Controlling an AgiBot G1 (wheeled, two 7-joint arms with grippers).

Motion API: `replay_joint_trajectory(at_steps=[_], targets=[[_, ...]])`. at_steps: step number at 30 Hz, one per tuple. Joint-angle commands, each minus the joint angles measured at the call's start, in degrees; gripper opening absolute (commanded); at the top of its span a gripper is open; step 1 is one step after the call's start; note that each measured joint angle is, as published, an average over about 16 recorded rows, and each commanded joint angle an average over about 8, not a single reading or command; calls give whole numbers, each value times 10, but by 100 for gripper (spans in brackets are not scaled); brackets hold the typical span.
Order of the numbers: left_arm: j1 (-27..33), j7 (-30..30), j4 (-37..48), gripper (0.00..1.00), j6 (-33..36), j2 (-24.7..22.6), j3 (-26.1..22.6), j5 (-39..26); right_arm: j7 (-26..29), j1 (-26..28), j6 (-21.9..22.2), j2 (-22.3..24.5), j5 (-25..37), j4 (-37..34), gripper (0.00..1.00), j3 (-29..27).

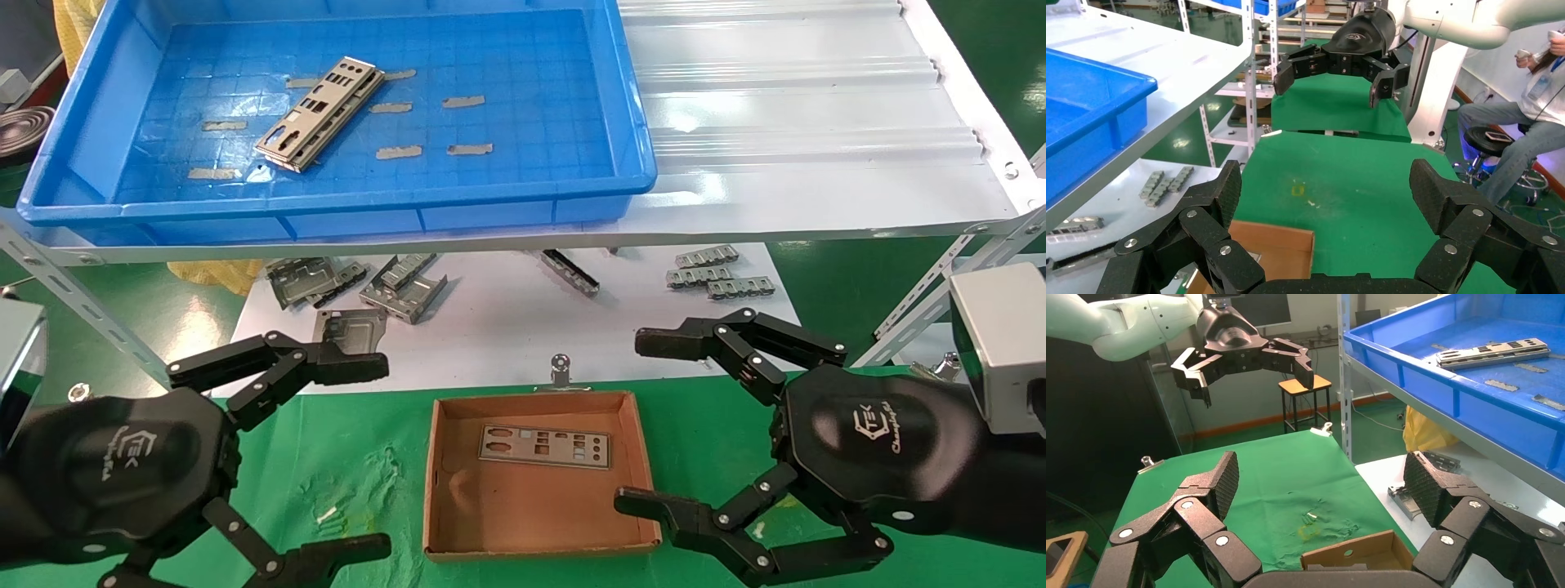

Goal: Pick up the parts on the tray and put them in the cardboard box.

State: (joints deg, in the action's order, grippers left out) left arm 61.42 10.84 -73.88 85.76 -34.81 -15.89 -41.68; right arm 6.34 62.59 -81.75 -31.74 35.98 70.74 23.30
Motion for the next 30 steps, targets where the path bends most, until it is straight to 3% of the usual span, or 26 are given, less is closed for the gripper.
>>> replay_joint_trajectory(at_steps=[1, 30], targets=[[0, 0, 1, 100, 0, -1, 0, 0, 0, 0, 0, 0, 0, 0, 100, 0], [2, -1, 4, 100, -1, -2, -2, -2, 0, 0, 0, 0, 0, 0, 100, 0]])
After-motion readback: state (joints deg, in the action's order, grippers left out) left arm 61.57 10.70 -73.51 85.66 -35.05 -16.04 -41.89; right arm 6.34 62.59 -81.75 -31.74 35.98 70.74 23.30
